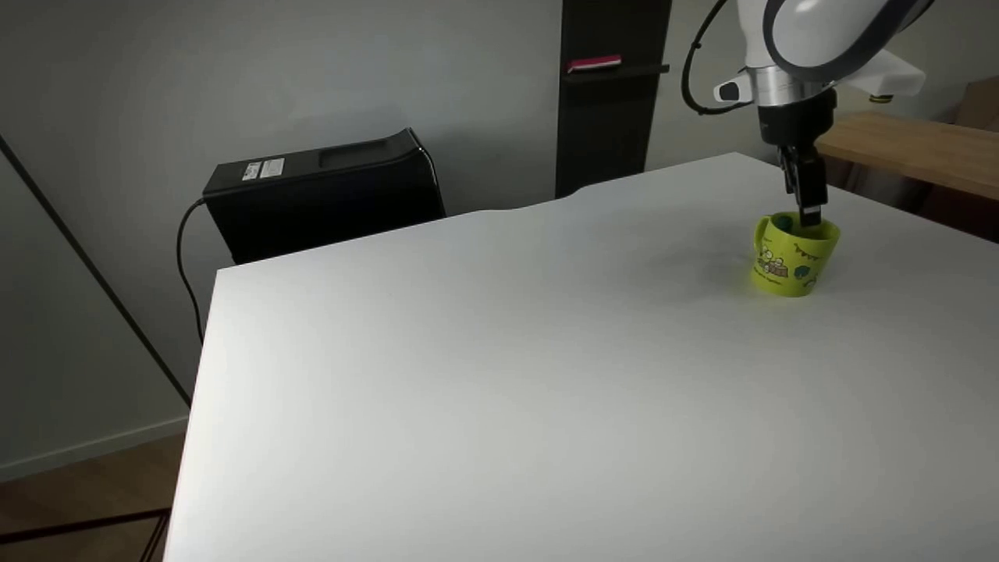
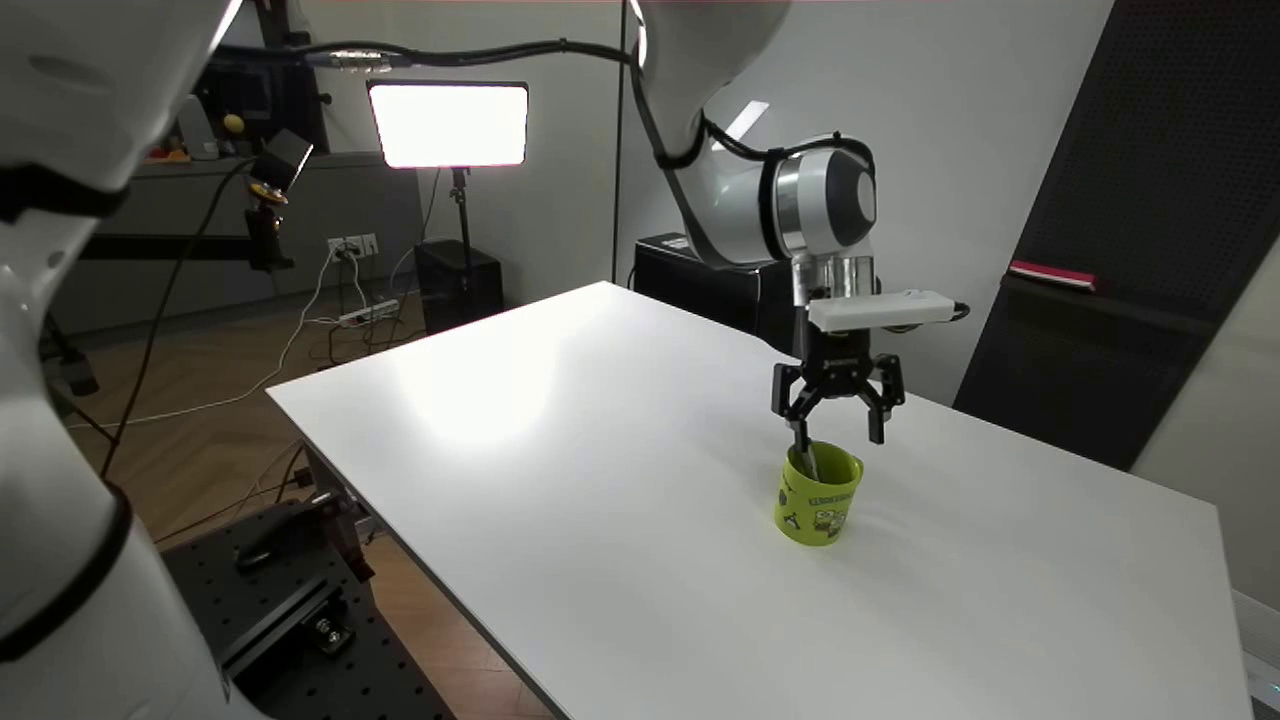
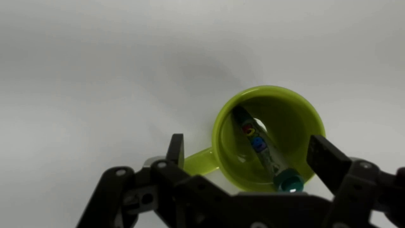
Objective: Pick up the marker from the cup and place it on the table
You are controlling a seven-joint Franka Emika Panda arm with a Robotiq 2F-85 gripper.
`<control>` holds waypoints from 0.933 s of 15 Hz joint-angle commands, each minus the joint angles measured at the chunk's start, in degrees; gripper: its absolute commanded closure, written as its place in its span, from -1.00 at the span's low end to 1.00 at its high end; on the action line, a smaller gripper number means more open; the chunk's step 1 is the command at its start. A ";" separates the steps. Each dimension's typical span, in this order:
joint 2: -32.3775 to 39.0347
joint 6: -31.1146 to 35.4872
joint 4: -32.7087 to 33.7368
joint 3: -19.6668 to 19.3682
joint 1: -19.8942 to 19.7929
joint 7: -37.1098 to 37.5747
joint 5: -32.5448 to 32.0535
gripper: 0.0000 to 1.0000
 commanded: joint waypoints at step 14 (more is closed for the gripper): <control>4.85 -4.31 7.42 0.74 1.07 1.22 -0.65 -1.00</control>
